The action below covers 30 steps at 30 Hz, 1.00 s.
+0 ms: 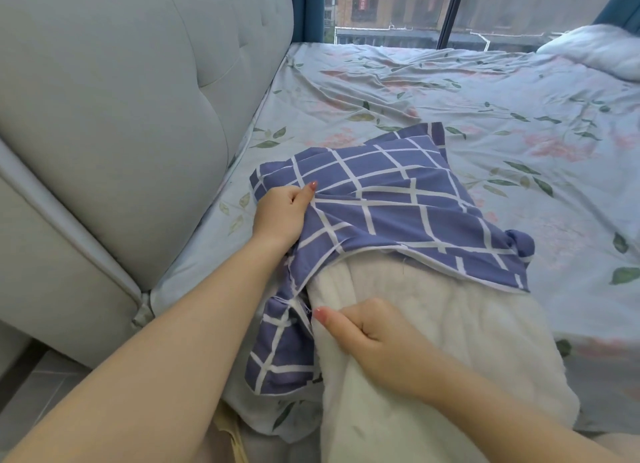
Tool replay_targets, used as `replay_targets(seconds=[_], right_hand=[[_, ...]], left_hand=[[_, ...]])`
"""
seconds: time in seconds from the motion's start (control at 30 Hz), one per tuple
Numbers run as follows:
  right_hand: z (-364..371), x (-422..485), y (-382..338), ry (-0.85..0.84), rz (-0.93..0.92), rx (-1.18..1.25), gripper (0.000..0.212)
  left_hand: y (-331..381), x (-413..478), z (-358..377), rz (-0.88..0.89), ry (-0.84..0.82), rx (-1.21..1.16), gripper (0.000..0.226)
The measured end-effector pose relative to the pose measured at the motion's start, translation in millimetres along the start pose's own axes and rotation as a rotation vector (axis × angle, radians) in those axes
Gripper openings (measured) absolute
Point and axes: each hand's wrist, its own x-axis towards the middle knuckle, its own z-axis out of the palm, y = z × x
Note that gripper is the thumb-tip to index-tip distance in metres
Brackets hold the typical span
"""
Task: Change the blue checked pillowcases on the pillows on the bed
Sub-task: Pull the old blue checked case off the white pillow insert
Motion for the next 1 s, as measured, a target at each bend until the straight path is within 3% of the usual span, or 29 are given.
replay_targets(seconds=[0.17, 0.27, 0.33, 0.43, 0.5, 0.53, 0.63, 0.7, 0.73, 0.9, 0.97, 1.0], right_hand=[[-26, 1, -8, -0.112, 0.092, 0.233, 0.058], [-29, -1, -9, -0.067, 0.044, 0.139, 0.054], [-34, -2, -9, 0.147, -0.014, 0.051, 0.042], [-66, 0, 2, 0.699, -0.109, -0.131, 0.034], [-105, 3, 23, 0.956, -0.005, -0.215, 0.029], [-124, 5, 38, 0.982, 0.125, -0.24, 0.034], [-155, 5, 77, 0.677, 0.531, -0.188, 0.058], [-151, 9, 86, 0.495, 0.586, 0.054, 0.047], [-149, 12, 91, 0.481, 0.556, 0.108, 0.043], [-156, 27, 81, 0.722, 0.411, 0.309, 0.04], [-170, 33, 73, 0.892, 0.385, 0.41, 0.053], [-180, 36, 71, 0.961, 0.371, 0.474, 0.052]], left_hand=[[-2, 3, 9, -0.02, 0.037, 0.023, 0.053], [0, -5, 17, -0.248, 0.101, 0.026, 0.039], [6, -11, 17, -0.493, 0.091, -0.1, 0.067], [0, -7, 12, -0.709, -0.002, -0.341, 0.12], [-4, -5, 6, -0.823, -0.093, -0.46, 0.14], [-9, -4, 4, -0.855, -0.148, -0.486, 0.144], [-21, -3, 7, -0.826, -0.281, -0.496, 0.141], [-16, -6, 8, -0.774, -0.312, -0.523, 0.135], [-10, -8, 9, -0.732, -0.304, -0.55, 0.132], [16, -2, 14, -0.458, -0.083, -0.673, 0.065], [34, 12, 9, -0.277, -0.026, -0.822, 0.059], [40, 23, 5, -0.198, -0.031, -0.893, 0.067]])
